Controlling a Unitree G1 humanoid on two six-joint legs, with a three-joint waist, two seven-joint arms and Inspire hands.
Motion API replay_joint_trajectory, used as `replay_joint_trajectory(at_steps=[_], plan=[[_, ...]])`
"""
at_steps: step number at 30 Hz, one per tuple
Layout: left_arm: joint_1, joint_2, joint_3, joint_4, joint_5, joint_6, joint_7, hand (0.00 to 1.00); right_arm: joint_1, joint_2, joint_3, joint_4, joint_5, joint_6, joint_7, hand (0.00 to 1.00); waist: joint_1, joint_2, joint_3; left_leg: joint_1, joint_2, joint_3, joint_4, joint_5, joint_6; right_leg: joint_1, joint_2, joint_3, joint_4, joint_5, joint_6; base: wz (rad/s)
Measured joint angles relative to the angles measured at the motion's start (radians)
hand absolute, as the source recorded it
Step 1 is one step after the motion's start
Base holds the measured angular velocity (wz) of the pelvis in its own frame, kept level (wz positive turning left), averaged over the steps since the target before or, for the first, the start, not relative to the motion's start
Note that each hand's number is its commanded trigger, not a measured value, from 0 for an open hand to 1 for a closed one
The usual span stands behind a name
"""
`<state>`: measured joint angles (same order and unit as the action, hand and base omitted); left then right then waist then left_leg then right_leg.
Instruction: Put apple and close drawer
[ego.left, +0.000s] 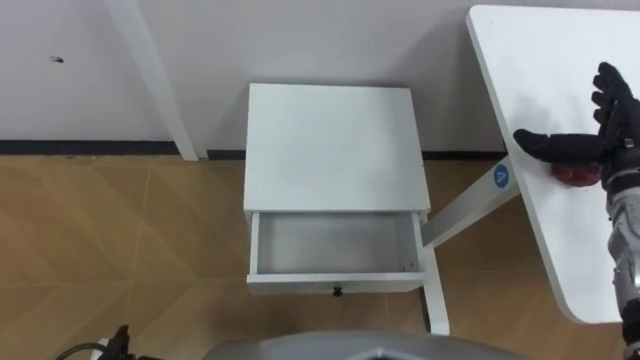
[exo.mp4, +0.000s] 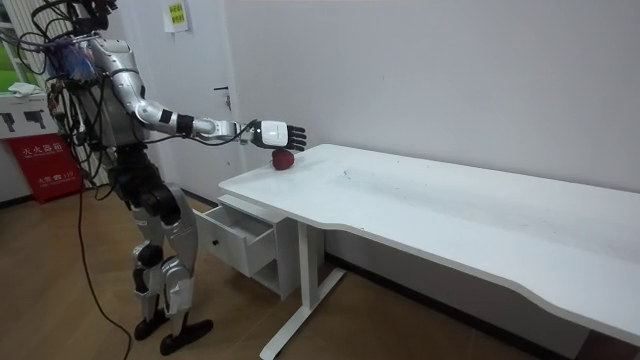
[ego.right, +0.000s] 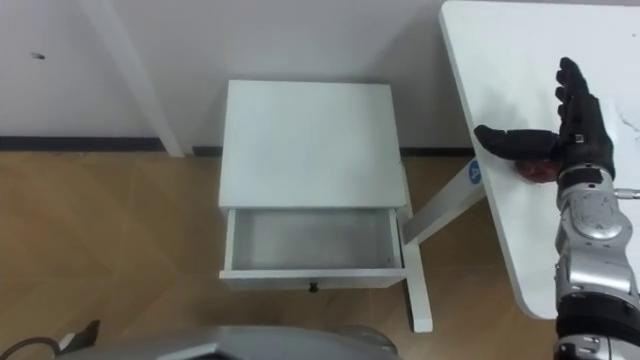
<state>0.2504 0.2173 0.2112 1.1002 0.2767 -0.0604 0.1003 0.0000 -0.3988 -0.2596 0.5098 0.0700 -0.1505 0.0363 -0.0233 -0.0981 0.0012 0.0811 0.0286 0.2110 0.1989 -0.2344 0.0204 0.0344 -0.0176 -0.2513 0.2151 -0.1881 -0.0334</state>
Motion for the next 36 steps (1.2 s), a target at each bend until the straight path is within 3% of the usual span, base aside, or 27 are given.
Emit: replay_joint_trajectory(at_steps=[5, 16, 32, 36], plan=[[0.002, 0.002, -0.001, 0.009, 0.0, 0.011, 0.0, 0.0, 0.0, 0.0, 0.0, 0.031, 0.0, 0.0, -0.008, 0.0, 0.0, -0.009, -0.0055, 0.0, 0.0, -0.007, -0.001, 0.0, 0.0, 0.008, 0.002, -0.003, -0.013, 0.005, 0.002, 0.0], [0.0, 0.005, -0.04, 0.02, 0.0, 0.012, 0.001, 0.0, 0.0, 0.0, 0.0, 0.048, -0.039, -0.001, -0.058, 0.0, -0.006, 0.003, 0.0017, 0.0, 0.0, -0.01, -0.001, 0.0, 0.0, 0.017, 0.002, -0.005, -0.015, 0.011, 0.004, 0.01], [0.005, 0.007, -0.055, 0.02, 0.001, 0.012, 0.001, 0.0, -0.001, 0.0, 0.0, 0.058, -0.052, -0.006, -0.08, 0.0, -0.012, 0.007, -0.0002, 0.001, 0.0, -0.01, -0.001, 0.0, 0.0, 0.019, 0.002, -0.011, -0.014, 0.011, 0.004, 0.0], [0.01, 0.009, -0.072, 0.02, 0.002, 0.011, 0.001, 0.0, -0.001, 0.0, 0.0, 0.072, -0.076, -0.023, -0.078, 0.0, -0.016, 0.01, 0.0006, 0.002, 0.001, -0.009, 0.003, 0.0, 0.0, 0.021, 0.001, -0.011, -0.013, 0.011, 0.003, 0.0]])
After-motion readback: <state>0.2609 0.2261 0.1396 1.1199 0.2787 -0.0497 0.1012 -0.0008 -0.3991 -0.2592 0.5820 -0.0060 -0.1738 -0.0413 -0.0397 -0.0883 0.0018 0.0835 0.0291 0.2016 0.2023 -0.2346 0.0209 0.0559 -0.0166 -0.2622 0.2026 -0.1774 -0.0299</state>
